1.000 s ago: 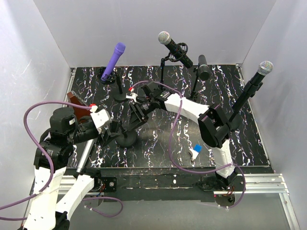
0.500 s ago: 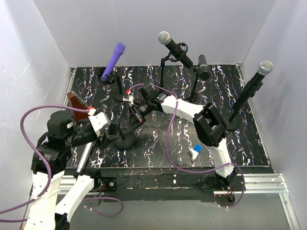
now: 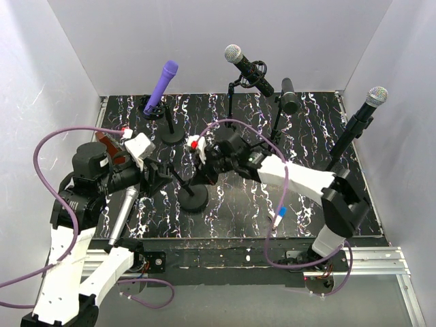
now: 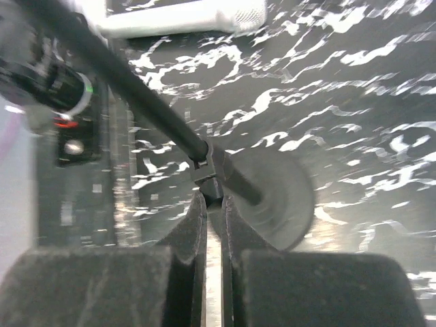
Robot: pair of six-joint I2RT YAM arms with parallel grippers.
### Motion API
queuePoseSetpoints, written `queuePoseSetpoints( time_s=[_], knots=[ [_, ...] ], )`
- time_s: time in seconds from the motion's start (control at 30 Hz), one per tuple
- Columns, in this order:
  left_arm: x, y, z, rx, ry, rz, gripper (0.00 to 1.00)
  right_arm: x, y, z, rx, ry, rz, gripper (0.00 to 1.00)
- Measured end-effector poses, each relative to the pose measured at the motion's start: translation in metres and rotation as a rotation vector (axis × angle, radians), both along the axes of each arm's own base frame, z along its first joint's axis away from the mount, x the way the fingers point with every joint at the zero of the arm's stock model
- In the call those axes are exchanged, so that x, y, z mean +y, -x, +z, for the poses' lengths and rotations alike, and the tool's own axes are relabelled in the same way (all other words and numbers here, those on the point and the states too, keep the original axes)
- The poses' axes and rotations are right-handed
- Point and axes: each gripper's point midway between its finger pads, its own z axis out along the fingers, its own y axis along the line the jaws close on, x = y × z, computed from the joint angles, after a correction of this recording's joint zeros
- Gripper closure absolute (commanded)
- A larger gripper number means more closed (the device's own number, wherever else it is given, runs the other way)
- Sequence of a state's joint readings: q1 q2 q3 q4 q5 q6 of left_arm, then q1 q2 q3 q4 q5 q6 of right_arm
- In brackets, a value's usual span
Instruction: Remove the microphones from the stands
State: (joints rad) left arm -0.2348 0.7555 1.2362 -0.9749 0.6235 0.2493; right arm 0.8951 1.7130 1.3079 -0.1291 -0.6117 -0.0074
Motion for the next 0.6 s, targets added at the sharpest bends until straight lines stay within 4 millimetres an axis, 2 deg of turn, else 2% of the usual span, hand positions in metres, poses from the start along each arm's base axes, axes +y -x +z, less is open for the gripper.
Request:
queuePoseSetpoints(
  time_s=[0.13,0.37,0.43,0.47,0.5,0.6],
  knots=[
    [-0.004,-0.008,0.002,0.027,0.028,0.012,0.83,-0.001,-0.002,-0.001,-0.398,-0.061,0.039,0.99],
    [-0.006,-0.017,-0.005,0.064,0.043,0.03,0.85,0.015,-0.002,-0.015,-1.138,-0.208,0.235,0.99],
    [-0.005,-0.02,-0.005,0.057,0.048,0.039,0.85,0.019,-0.006,-0.014,-1.267,-0.228,0.263,0.79],
    [-0.005,-0.021,-0.005,0.053,0.05,0.04,0.85,0.02,-0.007,-0.013,-1.311,-0.234,0.272,0.58],
    [-0.005,-0.022,-0.004,0.049,0.052,0.042,0.85,0.02,-0.008,-0.013,-1.348,-0.235,0.28,0.49],
    [-0.005,-0.024,-0.006,0.045,0.053,0.04,0.84,0.017,-0.015,-0.005,-1.43,-0.236,0.282,0.41]
  ],
)
